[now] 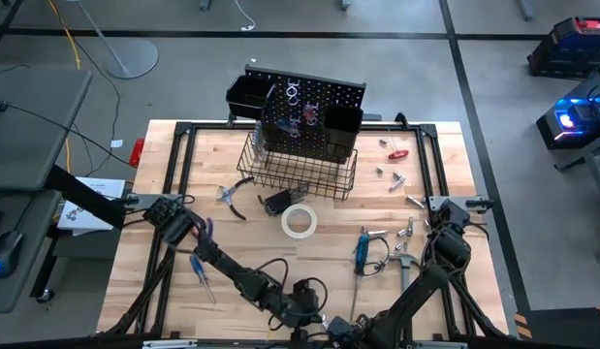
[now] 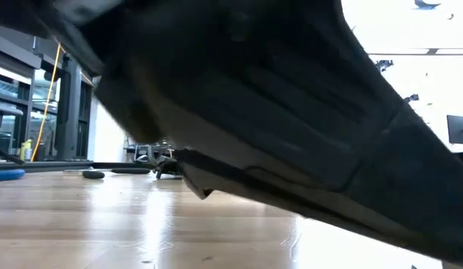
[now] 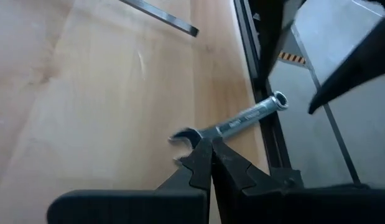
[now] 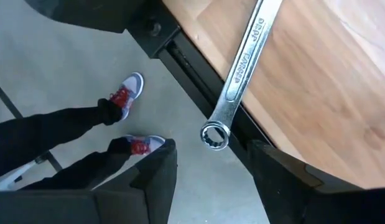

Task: Hang tools onto peg board
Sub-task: Hang the wrench on the peg board

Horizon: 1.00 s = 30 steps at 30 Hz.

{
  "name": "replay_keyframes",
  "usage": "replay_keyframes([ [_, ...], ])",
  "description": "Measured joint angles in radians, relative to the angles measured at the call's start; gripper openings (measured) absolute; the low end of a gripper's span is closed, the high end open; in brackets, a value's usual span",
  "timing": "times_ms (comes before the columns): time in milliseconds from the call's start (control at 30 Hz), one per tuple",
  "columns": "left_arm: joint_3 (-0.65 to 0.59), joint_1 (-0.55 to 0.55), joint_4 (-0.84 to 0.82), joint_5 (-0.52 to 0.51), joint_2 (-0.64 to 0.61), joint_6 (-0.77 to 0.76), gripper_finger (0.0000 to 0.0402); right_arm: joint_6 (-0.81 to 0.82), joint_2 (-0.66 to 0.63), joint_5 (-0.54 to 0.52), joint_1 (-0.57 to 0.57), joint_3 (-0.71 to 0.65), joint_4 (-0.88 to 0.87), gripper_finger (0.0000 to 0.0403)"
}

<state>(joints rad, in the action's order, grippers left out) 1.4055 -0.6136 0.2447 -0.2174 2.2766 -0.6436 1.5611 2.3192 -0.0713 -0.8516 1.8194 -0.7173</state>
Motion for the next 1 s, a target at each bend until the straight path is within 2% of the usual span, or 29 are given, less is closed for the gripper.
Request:
replay_keyframes([
  [400, 0.001, -0.001, -0.017, -0.013, -0.006, 0.018, 0.0000, -0.086, 0.011, -0.015, 0.026, 0.001, 0.030, 0.0188],
  [533, 0.001, -0.001, -0.072, -0.013, -0.006, 0.019, 0.0000, -0.107, 0.049, 0.021, 0.027, 0.005, 0.051, 0.0170],
  [733, 0.001, 0.011, -0.093, -0.024, -0.015, 0.028, 0.0000, -0.112, 0.060, 0.019, 0.031, 0.004, 0.019, 0.0138],
  [1000, 0.001, 0.042, -0.101, -0.025, -0.021, 0.054, 0.0000, -0.106, 0.060, 0.018, 0.034, 0.003, 0.007, 0.0124],
])
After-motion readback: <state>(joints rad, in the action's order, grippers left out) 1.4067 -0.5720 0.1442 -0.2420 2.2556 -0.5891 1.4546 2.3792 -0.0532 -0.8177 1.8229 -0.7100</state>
